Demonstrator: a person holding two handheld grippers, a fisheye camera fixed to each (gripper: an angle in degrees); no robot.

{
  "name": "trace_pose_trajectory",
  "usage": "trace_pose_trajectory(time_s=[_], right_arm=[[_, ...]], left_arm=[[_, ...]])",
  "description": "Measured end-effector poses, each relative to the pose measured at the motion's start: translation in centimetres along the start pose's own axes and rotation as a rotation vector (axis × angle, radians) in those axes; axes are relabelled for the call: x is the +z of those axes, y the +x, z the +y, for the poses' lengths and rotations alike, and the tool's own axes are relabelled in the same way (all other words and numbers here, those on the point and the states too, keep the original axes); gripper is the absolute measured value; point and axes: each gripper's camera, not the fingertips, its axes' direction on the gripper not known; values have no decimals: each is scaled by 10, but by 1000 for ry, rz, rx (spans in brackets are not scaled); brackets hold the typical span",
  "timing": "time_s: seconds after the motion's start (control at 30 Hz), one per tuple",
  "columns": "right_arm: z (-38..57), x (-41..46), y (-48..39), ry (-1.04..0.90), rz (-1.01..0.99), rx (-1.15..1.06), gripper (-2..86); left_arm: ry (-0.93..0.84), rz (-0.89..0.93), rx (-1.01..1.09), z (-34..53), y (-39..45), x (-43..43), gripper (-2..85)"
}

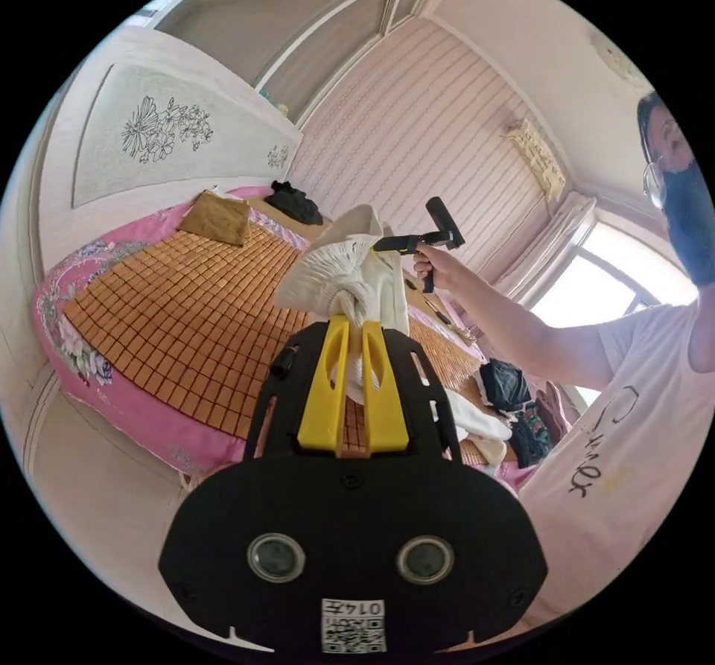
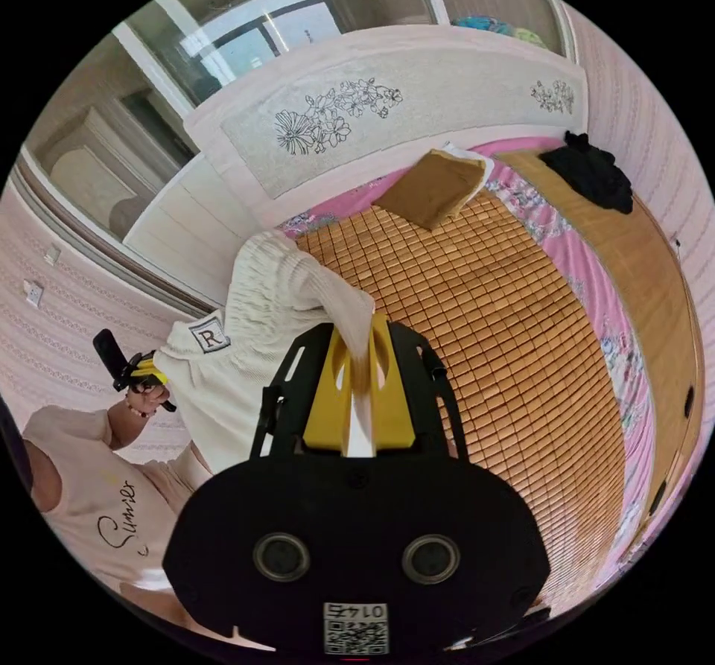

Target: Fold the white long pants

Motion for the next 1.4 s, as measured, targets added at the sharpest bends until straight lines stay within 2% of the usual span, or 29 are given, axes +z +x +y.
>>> trace_pose_trajectory(time_s=[0.07, 0.13, 0.2, 0.3, 0.47, 0.57, 0.63, 0.67, 0.77, 0.83, 0.9, 0.93, 1.0, 1.07, 1.13, 1.2, 1.27, 1.4], right_arm=[[-30, 8, -28, 67, 115, -39, 47], [-29, 28, -43, 40, 204, -71, 62], [-3, 43, -50, 0, 309, -86, 81], [101, 50, -45, 14, 340, -80, 85], [367, 43, -39, -123, 385, 240, 85], [488, 31, -72, -227, 486, 443, 106], [539, 21, -91, -239, 522, 572, 122], [564, 18, -100, -234, 536, 641, 133], [606, 24, -113, -188, 538, 745, 158], [623, 36, -109, -214, 472, 825, 199], [640, 47, -106, -221, 373, 899, 225], [652, 46, -106, -166, 355, 948, 226], [672, 33, -108, -6, 394, 1016, 203], [698, 18, -106, 240, 383, 1053, 143], [713, 23, -94, 291, 317, 1023, 103], [724, 33, -79, 245, 244, 1009, 75], [731, 23, -76, 280, 218, 943, 50], [737, -25, -78, 455, 205, 817, 27]], left_arm=[[37, -104, -1, -18, -12, -1, 24], [38, -312, -106, -25, -46, 7, 46], [18, -447, -126, -20, -66, 14, 58], [-56, -593, -116, -2, -91, 28, 60], [-212, -399, -121, 20, -86, 69, 58], [-328, -264, -18, 26, -48, 128, 61], [-378, -90, -2, 33, -12, 186, 72], [-377, -59, -9, 35, -4, 201, 78], [-410, 48, -37, 48, 30, 279, 116], [-515, 116, -93, 56, 47, 339, 134], [-590, 103, -88, 57, 60, 374, 139], [-643, 85, -81, 57, 66, 395, 138], [-711, 77, -94, 57, 68, 420, 132], [-763, 91, -158, 58, 64, 438, 121], [-779, 137, -239, 60, 57, 454, 95], [-804, 191, -236, 63, 56, 466, 61], [-811, 224, -235, 59, 58, 473, 33], [-704, 296, -95, 24, 89, 464, 12]])
